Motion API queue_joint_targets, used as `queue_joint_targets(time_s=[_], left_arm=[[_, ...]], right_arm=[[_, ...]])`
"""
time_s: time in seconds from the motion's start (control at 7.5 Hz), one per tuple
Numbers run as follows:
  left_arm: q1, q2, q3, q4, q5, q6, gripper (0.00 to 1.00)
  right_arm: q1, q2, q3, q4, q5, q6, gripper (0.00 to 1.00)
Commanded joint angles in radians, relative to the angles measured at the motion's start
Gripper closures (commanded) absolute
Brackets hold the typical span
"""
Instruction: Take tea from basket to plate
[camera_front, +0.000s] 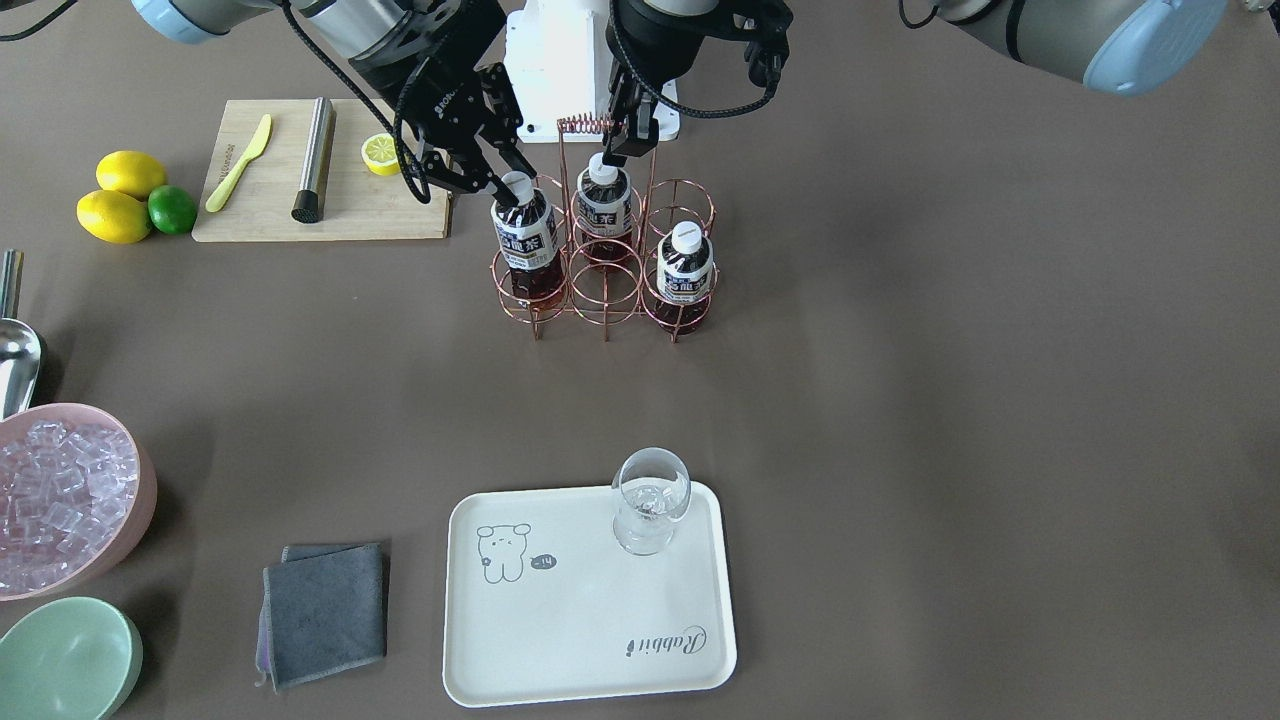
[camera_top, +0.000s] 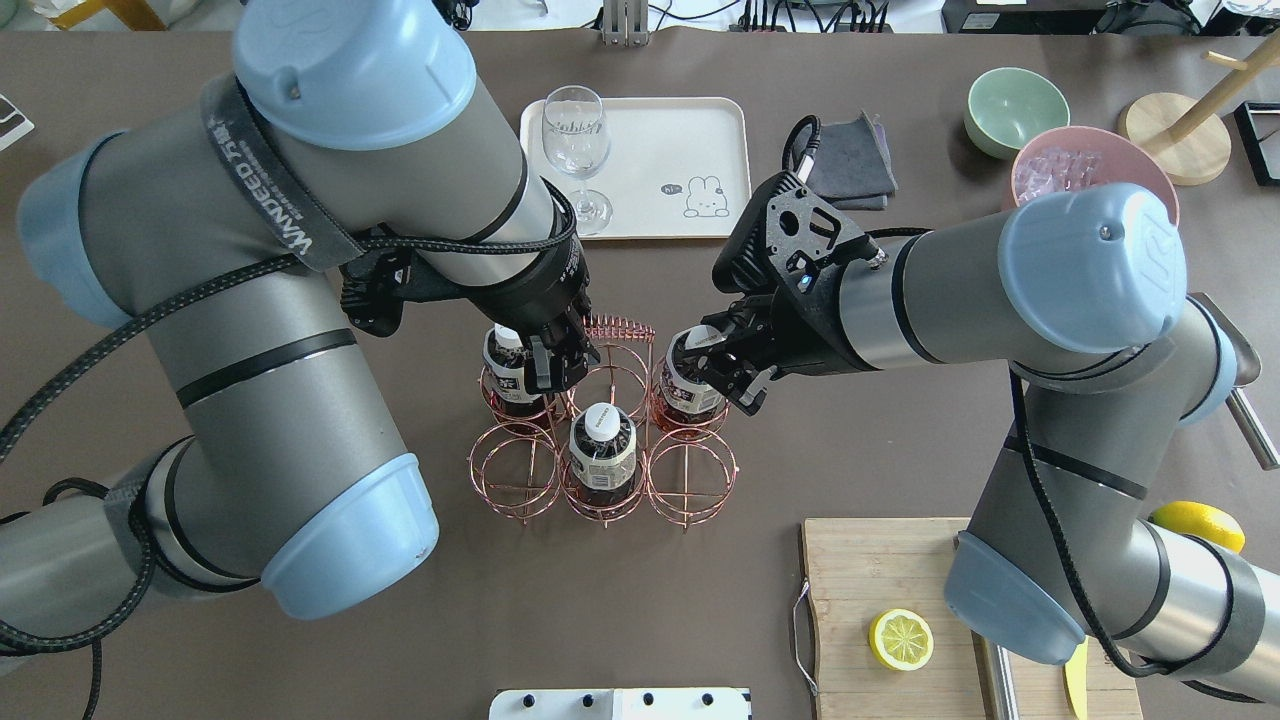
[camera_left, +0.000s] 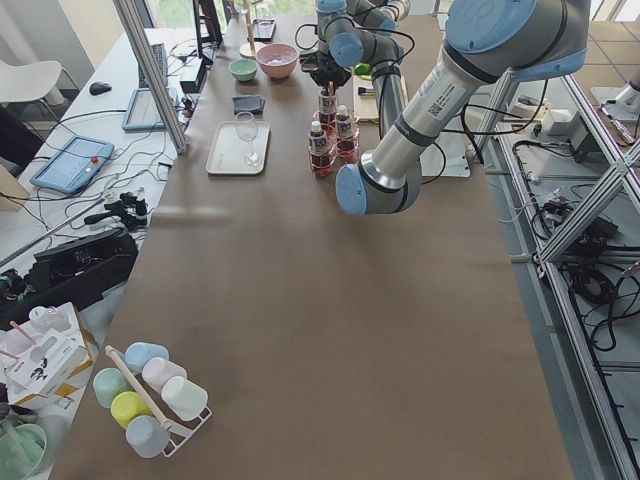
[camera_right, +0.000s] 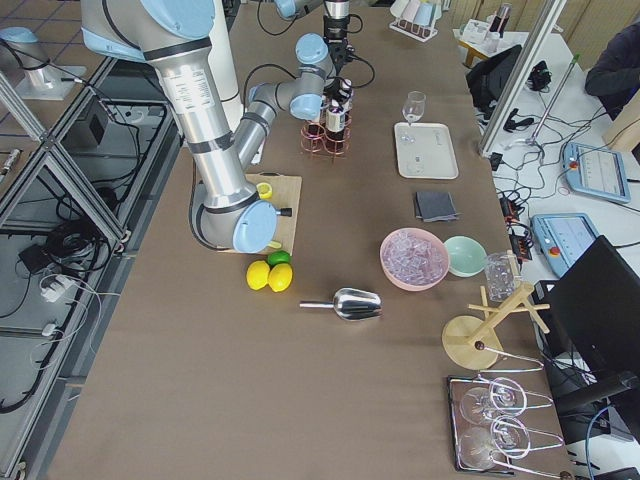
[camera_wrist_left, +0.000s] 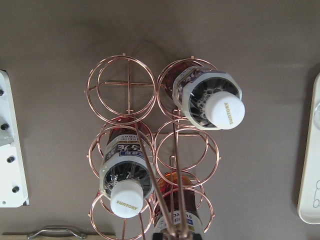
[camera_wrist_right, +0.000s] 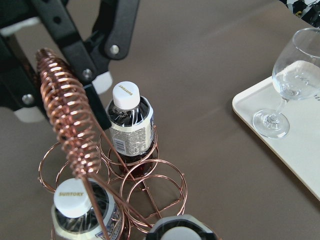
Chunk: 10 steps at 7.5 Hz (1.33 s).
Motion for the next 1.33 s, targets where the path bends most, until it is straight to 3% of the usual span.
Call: queue_joint_targets(time_s=[0.0,0.53,1.2], left_arm=[[0.0,0.001,0.0,0.0,0.0,0.002,1.0],[-0.014,0.004,-0.003,0.002,-0.021,0.003,1.0],[-0.023,0.009,-0.003,0.0,-0.023,0.005,1.0]], right_arm=[[0.03,0.001,0.024,-0.043,0.025,-0.02,1.0],[0.117,0.012,0.024,-0.053,0.121,-0.011,1.0],[0.234,0.06,0.05,-0.149,0.226,-0.008,1.0]])
